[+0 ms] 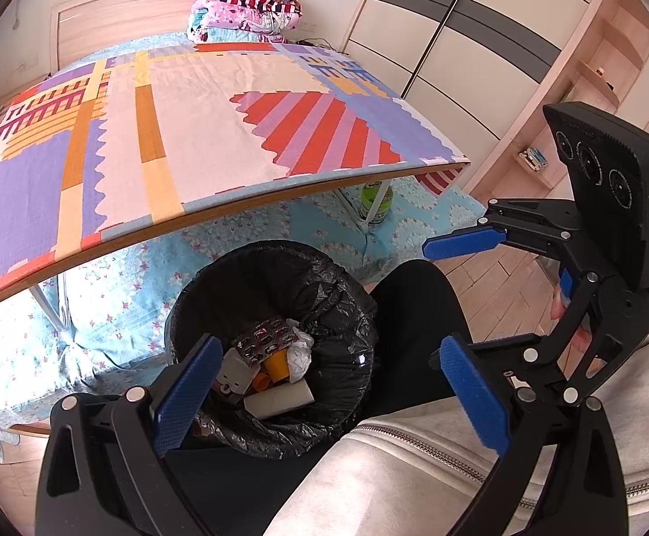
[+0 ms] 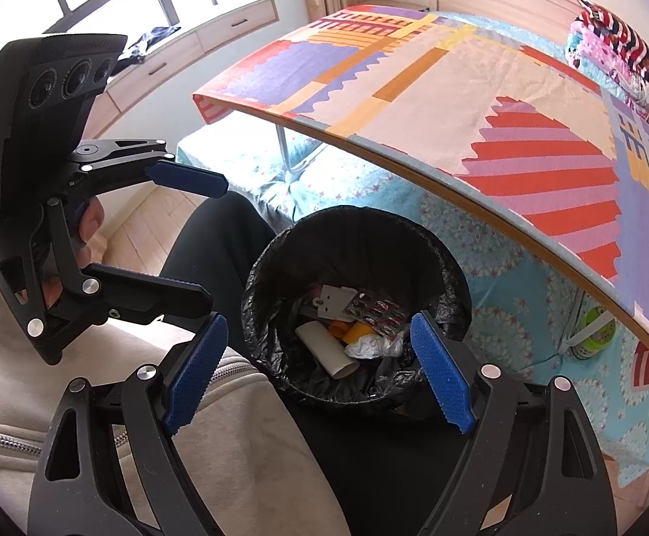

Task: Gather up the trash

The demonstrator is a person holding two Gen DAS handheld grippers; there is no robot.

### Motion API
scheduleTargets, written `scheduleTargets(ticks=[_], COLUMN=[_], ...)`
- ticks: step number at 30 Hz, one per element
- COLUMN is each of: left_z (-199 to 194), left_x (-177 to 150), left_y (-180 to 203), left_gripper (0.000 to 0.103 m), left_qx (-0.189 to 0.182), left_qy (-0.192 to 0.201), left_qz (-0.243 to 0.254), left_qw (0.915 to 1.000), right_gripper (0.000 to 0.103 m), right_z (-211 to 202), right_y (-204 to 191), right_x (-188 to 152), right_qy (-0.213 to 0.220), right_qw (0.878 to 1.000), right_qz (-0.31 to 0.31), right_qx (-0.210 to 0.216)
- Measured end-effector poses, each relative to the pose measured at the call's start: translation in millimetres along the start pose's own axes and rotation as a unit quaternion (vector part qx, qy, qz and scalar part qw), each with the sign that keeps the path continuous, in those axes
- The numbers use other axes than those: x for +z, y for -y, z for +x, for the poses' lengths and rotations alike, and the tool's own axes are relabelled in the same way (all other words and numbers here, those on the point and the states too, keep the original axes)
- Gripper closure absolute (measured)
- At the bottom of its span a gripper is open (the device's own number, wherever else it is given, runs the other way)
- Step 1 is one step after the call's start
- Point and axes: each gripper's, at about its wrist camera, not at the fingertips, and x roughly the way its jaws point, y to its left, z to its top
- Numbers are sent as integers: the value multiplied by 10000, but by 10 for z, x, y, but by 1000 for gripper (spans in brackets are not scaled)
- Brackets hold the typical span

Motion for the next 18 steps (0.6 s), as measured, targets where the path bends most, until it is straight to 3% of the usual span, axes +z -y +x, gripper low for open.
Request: scheduleTargets(ticks=[18], left_z=[-11], left_x=[9], left_y=[12], left_gripper=[8], left_qx=[-27], left_qy=[36], left_qz=[-19], left_qw=[10000], right_gripper=[19], right_z=[-6], right_y=[-10], right_x=[4], right_qy=[12], right_qw=[10000], right_qz=[-5], right_qx=[-29])
